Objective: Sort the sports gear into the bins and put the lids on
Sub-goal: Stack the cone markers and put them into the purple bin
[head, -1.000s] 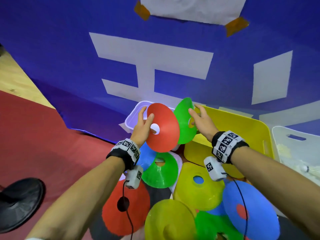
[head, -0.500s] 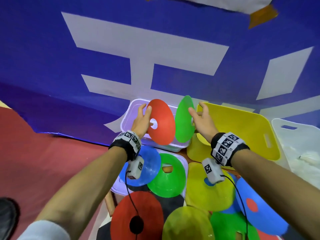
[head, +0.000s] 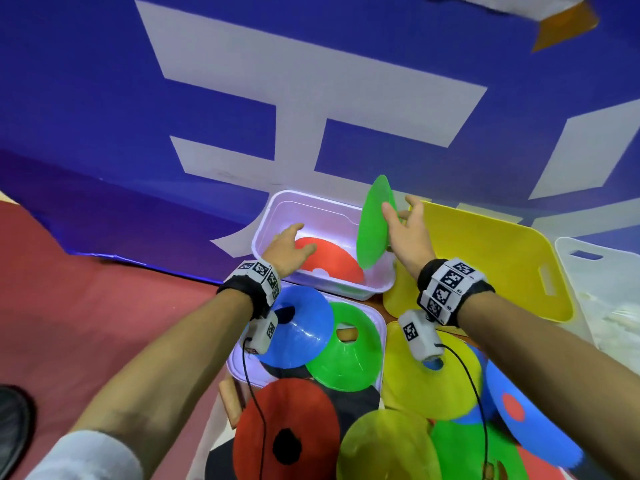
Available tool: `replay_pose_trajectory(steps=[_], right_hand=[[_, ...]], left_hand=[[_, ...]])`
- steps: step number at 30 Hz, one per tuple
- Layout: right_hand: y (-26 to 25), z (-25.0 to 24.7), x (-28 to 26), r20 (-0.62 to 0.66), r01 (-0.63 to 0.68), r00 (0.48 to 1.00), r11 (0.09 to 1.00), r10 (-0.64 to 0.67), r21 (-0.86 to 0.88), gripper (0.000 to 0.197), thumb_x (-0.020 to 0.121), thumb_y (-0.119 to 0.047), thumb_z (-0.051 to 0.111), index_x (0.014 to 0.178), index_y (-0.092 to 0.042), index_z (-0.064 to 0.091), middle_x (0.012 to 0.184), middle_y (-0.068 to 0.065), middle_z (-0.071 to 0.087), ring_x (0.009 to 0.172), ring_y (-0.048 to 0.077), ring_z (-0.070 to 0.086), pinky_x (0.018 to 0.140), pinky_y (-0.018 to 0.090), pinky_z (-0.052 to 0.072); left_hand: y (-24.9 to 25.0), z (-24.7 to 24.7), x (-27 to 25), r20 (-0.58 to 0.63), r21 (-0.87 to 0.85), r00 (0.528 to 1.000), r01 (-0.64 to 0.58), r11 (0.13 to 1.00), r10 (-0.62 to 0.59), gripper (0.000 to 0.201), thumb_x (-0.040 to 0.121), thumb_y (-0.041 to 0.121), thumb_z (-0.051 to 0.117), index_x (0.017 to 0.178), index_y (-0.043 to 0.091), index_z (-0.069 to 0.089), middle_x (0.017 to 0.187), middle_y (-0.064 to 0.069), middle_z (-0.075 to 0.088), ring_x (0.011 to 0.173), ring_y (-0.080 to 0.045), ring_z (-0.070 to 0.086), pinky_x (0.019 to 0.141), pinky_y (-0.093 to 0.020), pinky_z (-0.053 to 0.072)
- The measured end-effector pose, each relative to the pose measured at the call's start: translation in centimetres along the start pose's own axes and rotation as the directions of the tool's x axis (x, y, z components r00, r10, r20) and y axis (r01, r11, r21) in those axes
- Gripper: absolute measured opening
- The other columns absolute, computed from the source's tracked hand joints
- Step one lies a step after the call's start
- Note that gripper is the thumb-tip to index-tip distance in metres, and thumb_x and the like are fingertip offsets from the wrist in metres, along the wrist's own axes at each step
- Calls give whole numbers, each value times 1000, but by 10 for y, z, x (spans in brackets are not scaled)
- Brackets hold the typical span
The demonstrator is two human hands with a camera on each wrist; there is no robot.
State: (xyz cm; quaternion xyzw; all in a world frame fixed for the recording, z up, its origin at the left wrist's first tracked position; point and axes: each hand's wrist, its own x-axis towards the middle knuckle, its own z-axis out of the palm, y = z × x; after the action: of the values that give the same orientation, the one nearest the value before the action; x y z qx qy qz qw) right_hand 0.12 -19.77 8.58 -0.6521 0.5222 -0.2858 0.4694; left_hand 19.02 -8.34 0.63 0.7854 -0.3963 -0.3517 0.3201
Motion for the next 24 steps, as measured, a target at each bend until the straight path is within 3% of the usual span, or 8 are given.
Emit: replay_pose_trajectory(steps=[3,6,8,10,11,14,17,24], right_hand=[[1,17,5,44,-53,998,996,50,69,72,92,-52,54,149,-21,23,131,6,51,105,21,63,88,48,56],[6,33,6,91,-104,991,993,99,56,58,102,-40,46,150,-17,23,135,2,49,95,9,59,75,25,56],[10,45,6,127,-169,978,985,166,19,57,102,-39,44,151,-19,22,139,10,48,98,17,54,87,38,55],[16,54,5,152,-226,960,972,234,-70,62,100,-39,47,153,-22,18,138,10,46,100,25,53,89,51,55],[20,57,4,164,-235,953,963,255,-130,67,99,-40,49,153,-22,15,140,5,42,107,28,54,90,52,54],[32,60,2,207,-198,943,939,261,-282,73,97,-39,54,153,-20,13,149,12,37,117,35,54,89,49,55],[41,58,1,241,-100,948,915,206,-391,72,95,-35,58,152,-19,17,147,18,42,122,36,53,101,47,46],[48,52,-18,326,103,943,881,61,-461,69,91,-29,63,149,-19,26,147,18,40,131,32,45,106,44,41]], left_hand=[[-9,-3,-3,0,56,1000,-19,998,19,62,94,44,55,149,26,31,150,-10,39,138,-29,35,112,-44,32],[-14,-6,-7,-19,96,999,-30,995,32,63,93,49,54,148,30,31,146,-13,41,134,-33,39,112,-47,29],[-14,-9,-11,-36,132,998,-45,990,50,60,96,43,54,149,28,31,145,-14,43,136,-33,36,114,-47,25],[-15,-12,-13,-46,160,997,-47,986,55,58,96,42,53,149,27,32,144,-13,44,137,-31,34,115,-46,21],[-16,-12,-13,-48,168,997,-51,984,59,58,96,43,53,148,27,32,144,-12,45,137,-30,34,115,-45,19],[-21,-12,-12,-27,174,998,-53,983,59,58,96,43,53,148,26,32,135,-12,54,135,-28,36,117,-46,14],[-25,-10,-12,-13,179,998,-62,982,66,58,96,44,53,148,28,33,129,-11,57,134,-25,38,119,-49,8],[-23,-1,-25,5,208,997,-80,975,81,62,89,56,51,145,31,38,145,-3,46,138,-25,35,116,-56,13]])
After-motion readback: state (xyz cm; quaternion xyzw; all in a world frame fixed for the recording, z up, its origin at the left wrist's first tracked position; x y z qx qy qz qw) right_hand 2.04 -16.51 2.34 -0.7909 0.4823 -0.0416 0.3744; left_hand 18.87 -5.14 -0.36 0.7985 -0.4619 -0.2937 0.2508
